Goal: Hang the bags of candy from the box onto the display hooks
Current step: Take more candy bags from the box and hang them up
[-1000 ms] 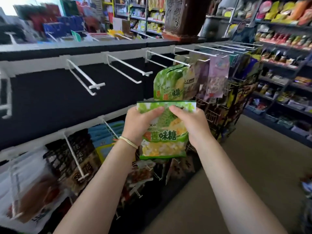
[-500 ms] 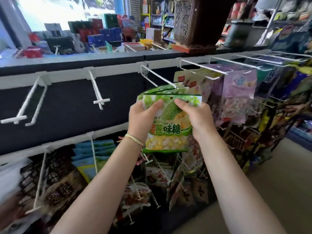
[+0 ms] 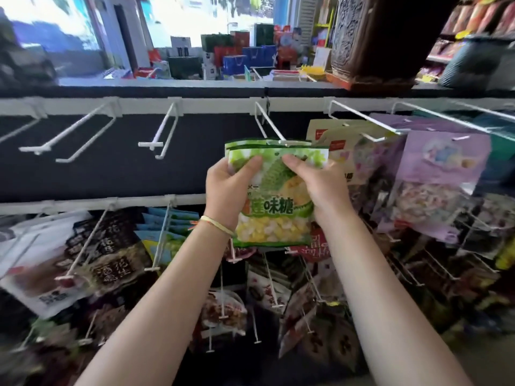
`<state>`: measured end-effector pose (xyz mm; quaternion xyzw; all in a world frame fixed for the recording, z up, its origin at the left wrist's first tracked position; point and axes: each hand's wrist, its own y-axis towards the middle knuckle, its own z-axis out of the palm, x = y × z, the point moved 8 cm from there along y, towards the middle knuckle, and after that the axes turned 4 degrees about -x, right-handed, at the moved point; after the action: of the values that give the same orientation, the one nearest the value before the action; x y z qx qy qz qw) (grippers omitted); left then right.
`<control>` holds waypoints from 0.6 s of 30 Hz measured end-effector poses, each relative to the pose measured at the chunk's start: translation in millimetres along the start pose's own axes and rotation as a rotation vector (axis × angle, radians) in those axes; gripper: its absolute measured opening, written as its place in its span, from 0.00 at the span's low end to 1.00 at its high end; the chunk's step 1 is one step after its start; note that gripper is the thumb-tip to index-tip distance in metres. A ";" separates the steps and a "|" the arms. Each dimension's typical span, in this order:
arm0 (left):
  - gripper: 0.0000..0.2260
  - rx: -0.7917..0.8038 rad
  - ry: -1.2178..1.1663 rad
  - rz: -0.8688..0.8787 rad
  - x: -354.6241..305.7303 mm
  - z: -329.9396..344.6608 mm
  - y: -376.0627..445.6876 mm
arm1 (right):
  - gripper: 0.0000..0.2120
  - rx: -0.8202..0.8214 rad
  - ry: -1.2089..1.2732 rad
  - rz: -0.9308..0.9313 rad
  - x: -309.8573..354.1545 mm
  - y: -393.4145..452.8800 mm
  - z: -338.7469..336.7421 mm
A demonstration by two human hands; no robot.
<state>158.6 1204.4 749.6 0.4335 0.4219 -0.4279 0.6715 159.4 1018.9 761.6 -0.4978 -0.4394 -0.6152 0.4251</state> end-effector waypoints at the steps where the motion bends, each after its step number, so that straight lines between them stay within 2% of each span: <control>1: 0.06 0.003 0.006 -0.002 -0.7 1.0 0.9 | 0.15 0.000 0.004 0.010 0.2 0.9 0.2; 2: 0.05 0.008 0.011 -0.006 -0.6 2.2 1.8 | 0.19 0.008 0.012 0.016 0.3 2.3 1.2; 4: 0.05 0.012 0.025 -0.017 2.4 2.3 3.7 | 0.32 0.041 0.010 0.032 0.2 1.8 5.5; 5: 0.05 0.008 0.031 -0.026 4.7 1.7 4.3 | 0.32 0.049 -0.006 0.042 -1.0 2.3 6.6; 7: 0.08 -0.010 0.037 -0.046 10.1 -1.5 4.7 | 0.15 0.071 -0.030 0.023 -2.3 5.0 5.8; 8: 0.10 -0.019 0.044 -0.055 13.4 -4.1 4.3 | 0.10 0.084 -0.040 -0.003 -3.3 6.0 3.8; 9: 0.10 -0.025 0.055 -0.061 17.3 -7.4 3.9 | 0.08 0.074 -0.056 -0.026 -4.4 6.3 0.5; 13: 0.13 -0.014 0.150 -0.056 36.6 -24.0 -1.5 | 0.12 0.012 -0.133 -0.113 -23.2 6.2 -20.7; 15: 0.13 -0.017 0.204 -0.024 44.7 -30.2 -5.7 | 0.17 -0.022 -0.195 -0.120 -37.9 4.9 -31.0; 18: 0.12 -0.078 0.264 0.019 47.6 -35.0 -6.2 | 0.08 -0.025 -0.250 -0.114 -52.7 4.2 -36.5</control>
<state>159.1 1225.9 694.2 0.4639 0.5188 -0.3440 0.6304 162.2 987.2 705.9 -0.5500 -0.5089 -0.5769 0.3252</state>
